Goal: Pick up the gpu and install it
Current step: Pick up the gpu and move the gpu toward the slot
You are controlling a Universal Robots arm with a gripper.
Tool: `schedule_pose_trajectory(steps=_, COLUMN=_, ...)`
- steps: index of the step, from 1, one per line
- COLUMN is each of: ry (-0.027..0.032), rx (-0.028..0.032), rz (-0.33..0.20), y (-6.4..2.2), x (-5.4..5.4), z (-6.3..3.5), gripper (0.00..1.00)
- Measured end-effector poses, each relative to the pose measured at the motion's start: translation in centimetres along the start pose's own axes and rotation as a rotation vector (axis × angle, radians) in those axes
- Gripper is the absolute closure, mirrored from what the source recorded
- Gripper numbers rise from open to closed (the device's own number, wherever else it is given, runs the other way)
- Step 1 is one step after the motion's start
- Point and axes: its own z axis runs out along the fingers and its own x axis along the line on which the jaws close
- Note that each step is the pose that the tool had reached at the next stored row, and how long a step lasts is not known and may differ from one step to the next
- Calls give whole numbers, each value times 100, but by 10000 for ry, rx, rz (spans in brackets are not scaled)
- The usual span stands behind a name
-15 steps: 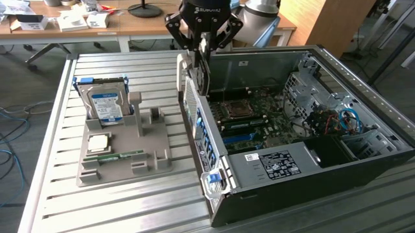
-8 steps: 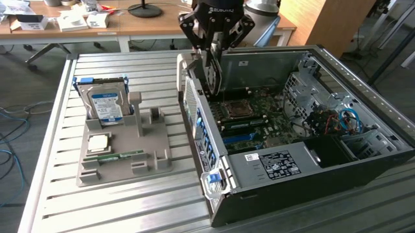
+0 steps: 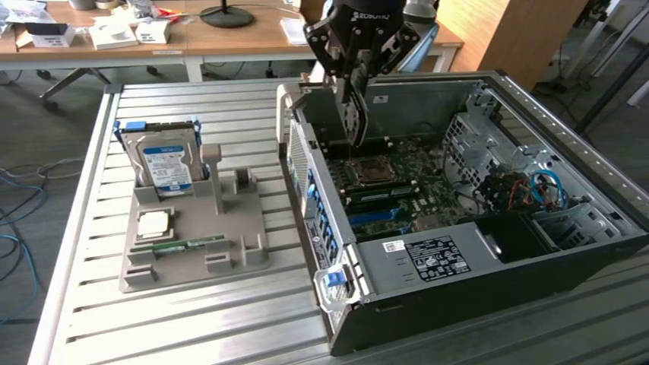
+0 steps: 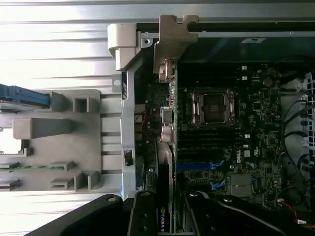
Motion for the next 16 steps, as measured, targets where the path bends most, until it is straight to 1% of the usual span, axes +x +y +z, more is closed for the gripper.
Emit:
schedule_pose_trajectory(steps=6, ry=8, rx=1, rz=0, y=11, x=-192, z=4, gripper=74)
schedule_pose_trajectory(steps=8, ry=11, rx=4, rz=-2, y=13, x=-241, z=5, gripper=74)
schedule_pose_trajectory(steps=11, ry=12, rx=3, rz=0, y=15, x=-279, z=6, gripper=74)
schedule_pose_trajectory(steps=16, ry=23, rx=5, rz=1, y=23, x=-425, z=9, gripper=74)
